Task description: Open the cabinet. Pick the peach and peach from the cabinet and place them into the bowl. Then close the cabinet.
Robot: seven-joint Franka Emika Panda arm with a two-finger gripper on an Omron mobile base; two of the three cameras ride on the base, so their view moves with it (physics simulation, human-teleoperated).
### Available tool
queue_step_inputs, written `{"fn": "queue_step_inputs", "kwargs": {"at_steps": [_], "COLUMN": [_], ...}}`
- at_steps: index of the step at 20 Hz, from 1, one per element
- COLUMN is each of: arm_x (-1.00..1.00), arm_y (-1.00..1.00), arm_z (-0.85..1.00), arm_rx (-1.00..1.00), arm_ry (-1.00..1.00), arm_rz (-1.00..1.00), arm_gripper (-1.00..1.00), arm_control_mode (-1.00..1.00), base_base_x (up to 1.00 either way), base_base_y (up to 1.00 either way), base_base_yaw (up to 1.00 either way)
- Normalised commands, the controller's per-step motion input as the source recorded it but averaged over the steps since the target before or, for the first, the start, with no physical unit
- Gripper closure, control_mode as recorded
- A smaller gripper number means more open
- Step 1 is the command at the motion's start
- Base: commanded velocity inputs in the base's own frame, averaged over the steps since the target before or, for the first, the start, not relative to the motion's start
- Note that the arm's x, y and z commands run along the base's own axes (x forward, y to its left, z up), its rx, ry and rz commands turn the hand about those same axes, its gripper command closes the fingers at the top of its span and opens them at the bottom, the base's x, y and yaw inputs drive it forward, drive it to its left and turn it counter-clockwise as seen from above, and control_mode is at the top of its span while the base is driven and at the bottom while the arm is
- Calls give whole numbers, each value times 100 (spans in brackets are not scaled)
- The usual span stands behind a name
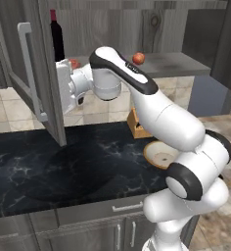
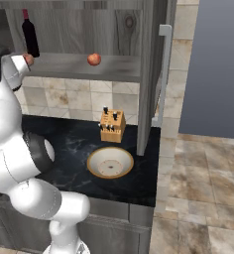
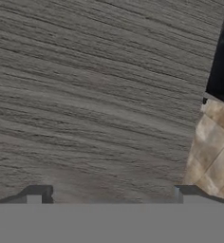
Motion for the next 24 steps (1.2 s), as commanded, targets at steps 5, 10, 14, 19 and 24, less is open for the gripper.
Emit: {"fn": "queue_step_inputs", "kwargs": {"at_steps": [5,10,14,19,24], "arm_x": [1,-4,0,6,1], "arm_y": [-2,-28,-41,-29,-36], "arm_z": [0,0,0,4,0], "arm_rx": [0,-7,-21,-35,-36], "arm_ry": [1,-2,-10,-17,-16], "arm_rz": [0,0,-3,-7,-15], "arm_gripper": [-100,-100,-100,-100,-100], "arm_control_mode": [-100,-100,-100,-100,-100], "base_base_x": [0,0,0,0,0], "base_base_y": [0,0,0,0,0], "base_base_yaw": [0,0,0,0,0]}}
